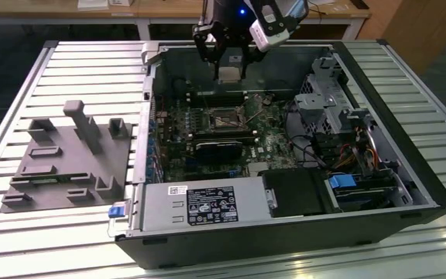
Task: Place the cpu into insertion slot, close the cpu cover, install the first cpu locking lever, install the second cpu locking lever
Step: 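Place the cpu into insertion slot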
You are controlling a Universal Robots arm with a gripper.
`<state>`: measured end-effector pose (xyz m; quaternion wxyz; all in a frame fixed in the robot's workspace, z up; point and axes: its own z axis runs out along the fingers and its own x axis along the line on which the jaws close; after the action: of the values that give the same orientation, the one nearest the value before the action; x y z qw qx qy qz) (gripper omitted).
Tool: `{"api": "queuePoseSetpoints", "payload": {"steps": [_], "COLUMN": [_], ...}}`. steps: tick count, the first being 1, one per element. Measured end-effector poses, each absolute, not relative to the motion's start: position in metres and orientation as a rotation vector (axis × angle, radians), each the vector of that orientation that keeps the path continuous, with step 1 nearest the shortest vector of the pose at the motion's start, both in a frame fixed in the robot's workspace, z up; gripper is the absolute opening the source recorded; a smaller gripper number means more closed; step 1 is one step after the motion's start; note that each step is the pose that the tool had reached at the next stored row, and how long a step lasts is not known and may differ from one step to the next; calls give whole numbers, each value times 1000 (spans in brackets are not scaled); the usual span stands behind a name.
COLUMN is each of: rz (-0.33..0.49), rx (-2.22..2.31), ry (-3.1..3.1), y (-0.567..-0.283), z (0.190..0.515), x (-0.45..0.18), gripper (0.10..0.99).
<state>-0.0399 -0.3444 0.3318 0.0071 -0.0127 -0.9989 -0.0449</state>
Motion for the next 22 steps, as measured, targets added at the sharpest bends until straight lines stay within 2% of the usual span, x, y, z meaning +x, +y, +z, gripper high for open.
{"api": "queuePoseSetpoints", "payload": {"steps": [7, 22], "rz": [-141, -143], "rx": [-58, -480], "ry": [-3124, -3100], "y": [-344, -344], "z": [323, 315], "x": [-40, -40], "gripper": [541, 541]}}
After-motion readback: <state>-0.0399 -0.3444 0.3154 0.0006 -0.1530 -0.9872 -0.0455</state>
